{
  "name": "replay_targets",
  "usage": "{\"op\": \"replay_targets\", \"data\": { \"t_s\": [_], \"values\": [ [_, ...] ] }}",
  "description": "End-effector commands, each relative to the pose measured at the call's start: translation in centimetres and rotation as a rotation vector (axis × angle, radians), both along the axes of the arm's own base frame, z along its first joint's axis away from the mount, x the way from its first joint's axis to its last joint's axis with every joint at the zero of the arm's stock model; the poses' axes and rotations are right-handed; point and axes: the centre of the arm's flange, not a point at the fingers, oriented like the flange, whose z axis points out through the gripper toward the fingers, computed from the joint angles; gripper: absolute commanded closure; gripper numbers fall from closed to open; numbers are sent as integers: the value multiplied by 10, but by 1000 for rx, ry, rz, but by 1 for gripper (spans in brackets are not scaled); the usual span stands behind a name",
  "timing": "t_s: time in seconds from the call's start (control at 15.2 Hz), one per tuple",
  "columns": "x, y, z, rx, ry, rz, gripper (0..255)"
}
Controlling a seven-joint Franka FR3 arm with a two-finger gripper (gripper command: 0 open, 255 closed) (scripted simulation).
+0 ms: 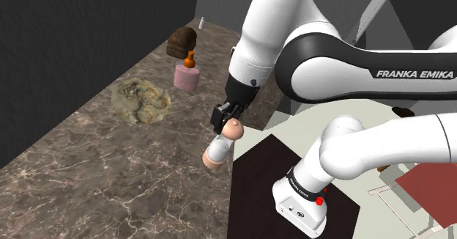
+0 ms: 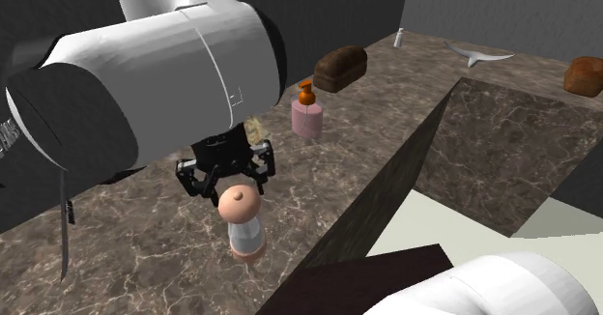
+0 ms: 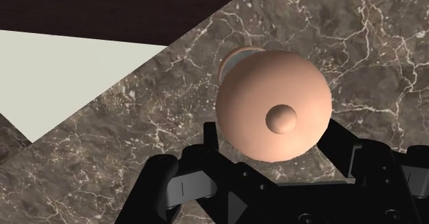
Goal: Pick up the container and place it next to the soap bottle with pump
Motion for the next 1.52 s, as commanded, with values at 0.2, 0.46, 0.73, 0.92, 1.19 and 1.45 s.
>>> {"op": "replay_targets", "data": {
  "t_s": [0.2, 0.46, 0.73, 0.92, 1.19, 1.45],
  "values": [
    [-1, 0, 26, 0, 0, 0, 255],
    [-1, 0, 47, 0, 0, 0, 255],
    [-1, 0, 68, 0, 0, 0, 255],
    [-1, 0, 84, 0, 0, 0, 255],
    [-1, 0, 105, 0, 0, 0, 255],
    [-1, 0, 126, 0, 0, 0, 255]
  ]
}}
